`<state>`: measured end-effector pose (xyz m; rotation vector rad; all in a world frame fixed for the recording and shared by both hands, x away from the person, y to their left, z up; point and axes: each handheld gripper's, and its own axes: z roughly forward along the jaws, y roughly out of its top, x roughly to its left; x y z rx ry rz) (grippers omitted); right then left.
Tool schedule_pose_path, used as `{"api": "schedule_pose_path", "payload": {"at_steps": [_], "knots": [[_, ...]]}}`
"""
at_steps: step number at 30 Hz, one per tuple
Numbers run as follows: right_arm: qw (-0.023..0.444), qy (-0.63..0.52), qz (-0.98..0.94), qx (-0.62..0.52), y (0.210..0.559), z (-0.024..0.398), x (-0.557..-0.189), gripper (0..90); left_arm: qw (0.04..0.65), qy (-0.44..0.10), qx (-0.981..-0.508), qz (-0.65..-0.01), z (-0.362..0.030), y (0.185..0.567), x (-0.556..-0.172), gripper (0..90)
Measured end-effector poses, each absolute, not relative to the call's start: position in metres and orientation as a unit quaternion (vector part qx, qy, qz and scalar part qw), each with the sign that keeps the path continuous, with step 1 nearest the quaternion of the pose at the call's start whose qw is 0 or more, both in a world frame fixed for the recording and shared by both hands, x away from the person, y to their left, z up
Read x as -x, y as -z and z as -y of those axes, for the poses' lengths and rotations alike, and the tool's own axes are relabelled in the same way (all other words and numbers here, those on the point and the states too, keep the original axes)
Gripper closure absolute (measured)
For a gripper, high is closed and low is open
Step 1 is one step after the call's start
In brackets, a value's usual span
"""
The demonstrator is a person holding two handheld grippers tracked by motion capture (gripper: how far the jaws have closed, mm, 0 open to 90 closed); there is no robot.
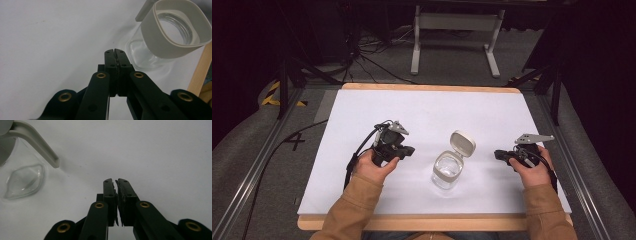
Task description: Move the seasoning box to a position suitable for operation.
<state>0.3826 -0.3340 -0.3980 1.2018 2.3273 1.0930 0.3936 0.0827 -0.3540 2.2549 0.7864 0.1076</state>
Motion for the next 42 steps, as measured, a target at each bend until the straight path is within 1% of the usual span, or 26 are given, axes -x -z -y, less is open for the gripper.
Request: {"api": "schedule_pose_path", "payload": {"at_steps": [4,9,20,28,36,37,42], "knots": [[0.151,-0.380,-0.811,-0.418,0.398,0.333,-0.383,85.5,0.364,-0.038,-0.882,-0.298,-0.073,0.360,-0.393,89.6],[0.148,-0.381,-0.812,-0.416,0.398,0.332,-0.382,85.6,0.339,-0.029,-0.894,-0.290,-0.057,0.371,-0.394,89.6],[0.148,-0.381,-0.814,-0.413,0.398,0.331,-0.382,85.6,0.339,-0.009,-0.900,-0.274,-0.038,0.384,-0.391,89.6],[0.146,-0.380,-0.815,-0.412,0.399,0.330,-0.382,85.6,0.340,0.009,-0.903,-0.263,-0.032,0.388,-0.392,89.6],[0.145,-0.378,-0.817,-0.411,0.399,0.330,-0.383,85.3,0.330,0.011,-0.908,-0.259,-0.031,0.388,-0.391,89.6],[0.144,-0.379,-0.816,-0.412,0.399,0.330,-0.383,85.3,0.336,0.011,-0.907,-0.255,-0.031,0.388,-0.391,89.6],[0.145,-0.378,-0.817,-0.411,0.399,0.330,-0.383,85.3,0.324,0.015,-0.914,-0.243,-0.025,0.388,-0.385,89.6]]}}
